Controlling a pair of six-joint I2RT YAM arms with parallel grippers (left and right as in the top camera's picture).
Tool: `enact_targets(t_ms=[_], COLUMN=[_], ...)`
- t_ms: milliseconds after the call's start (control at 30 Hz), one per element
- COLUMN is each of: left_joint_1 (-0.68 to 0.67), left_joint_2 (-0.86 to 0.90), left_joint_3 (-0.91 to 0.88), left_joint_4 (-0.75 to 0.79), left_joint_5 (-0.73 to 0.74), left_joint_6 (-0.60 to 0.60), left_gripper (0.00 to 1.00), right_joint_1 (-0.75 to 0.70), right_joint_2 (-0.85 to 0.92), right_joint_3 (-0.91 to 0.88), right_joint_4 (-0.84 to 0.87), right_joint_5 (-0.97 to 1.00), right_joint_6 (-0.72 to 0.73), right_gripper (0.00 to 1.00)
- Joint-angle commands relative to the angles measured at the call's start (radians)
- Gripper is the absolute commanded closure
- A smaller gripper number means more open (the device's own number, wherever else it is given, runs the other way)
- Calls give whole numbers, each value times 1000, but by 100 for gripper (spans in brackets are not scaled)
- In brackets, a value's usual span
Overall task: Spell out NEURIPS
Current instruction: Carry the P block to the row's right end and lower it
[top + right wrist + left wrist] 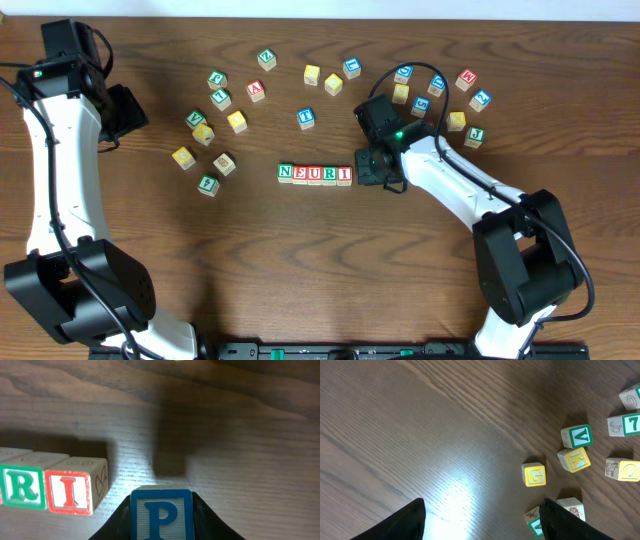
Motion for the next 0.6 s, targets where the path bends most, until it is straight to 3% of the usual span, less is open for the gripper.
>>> enact_targets(t_ms=[0,367,567], left_joint_1=[2,2,2], left_joint_2=[4,4,4], left_joint_3=[11,11,11], left_joint_4=[-5,-5,-5], left_joint_5=[-13,-13,-13], left_joint_6=[2,2,2], left_gripper=[28,28,28], right_joint_1=[2,2,1], right_joint_2=[2,4,3], right_joint_3=[-37,-41,-34], right_joint_4=[25,24,23], right_joint_5=[5,5,5], right_joint_6=[22,31,31], right_gripper=[72,61,62])
